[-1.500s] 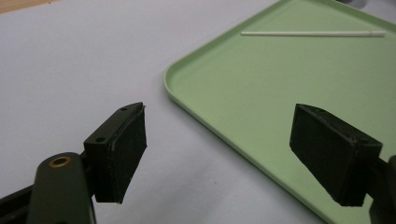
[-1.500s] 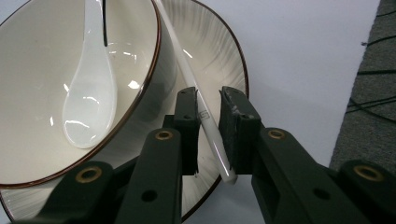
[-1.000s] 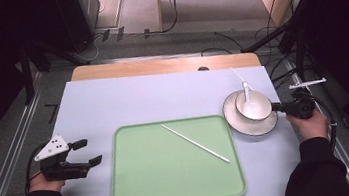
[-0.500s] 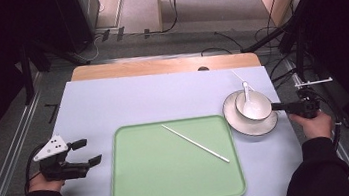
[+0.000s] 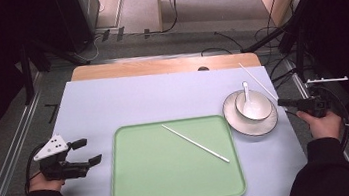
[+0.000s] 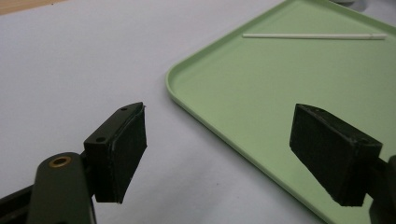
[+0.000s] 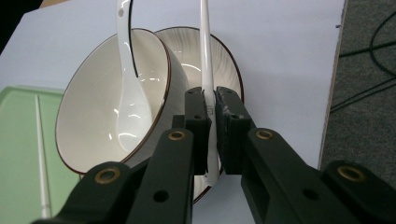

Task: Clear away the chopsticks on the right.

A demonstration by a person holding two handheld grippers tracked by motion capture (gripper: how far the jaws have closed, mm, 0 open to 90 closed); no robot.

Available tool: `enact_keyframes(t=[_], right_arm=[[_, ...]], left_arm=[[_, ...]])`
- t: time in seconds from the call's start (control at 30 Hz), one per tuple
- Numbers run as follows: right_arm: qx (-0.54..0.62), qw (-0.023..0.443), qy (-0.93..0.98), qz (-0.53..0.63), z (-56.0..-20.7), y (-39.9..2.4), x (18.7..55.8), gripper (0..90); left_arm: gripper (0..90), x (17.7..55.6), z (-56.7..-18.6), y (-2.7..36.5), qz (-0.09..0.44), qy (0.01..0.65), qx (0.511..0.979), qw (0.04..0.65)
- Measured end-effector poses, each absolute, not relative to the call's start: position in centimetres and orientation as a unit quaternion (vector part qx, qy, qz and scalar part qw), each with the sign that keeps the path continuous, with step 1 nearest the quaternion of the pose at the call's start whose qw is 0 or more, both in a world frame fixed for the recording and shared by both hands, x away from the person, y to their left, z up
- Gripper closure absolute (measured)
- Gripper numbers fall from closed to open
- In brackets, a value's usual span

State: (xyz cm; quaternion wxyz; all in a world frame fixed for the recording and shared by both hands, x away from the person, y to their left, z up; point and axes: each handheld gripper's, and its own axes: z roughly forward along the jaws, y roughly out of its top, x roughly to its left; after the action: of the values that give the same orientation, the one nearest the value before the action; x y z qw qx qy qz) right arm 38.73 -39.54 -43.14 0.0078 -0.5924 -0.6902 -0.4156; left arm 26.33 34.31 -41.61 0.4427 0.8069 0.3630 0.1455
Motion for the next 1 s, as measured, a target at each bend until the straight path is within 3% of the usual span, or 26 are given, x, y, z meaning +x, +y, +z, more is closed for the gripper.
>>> enact_keyframes(t=[0.5, 1.0], right_arm=[[-0.596, 0.0, -0.675, -0.435, -40.2, -39.8, 36.7, 85.2], [-0.584, 0.005, -0.686, -0.435, -38.9, -37.4, 34.8, 85.2]], left_arm=[[18.8, 26.9, -41.5, 34.0, 0.144, 0.357, 0.809, 0.444], [18.7, 27.4, -41.5, 33.7, 0.141, 0.359, 0.807, 0.448]])
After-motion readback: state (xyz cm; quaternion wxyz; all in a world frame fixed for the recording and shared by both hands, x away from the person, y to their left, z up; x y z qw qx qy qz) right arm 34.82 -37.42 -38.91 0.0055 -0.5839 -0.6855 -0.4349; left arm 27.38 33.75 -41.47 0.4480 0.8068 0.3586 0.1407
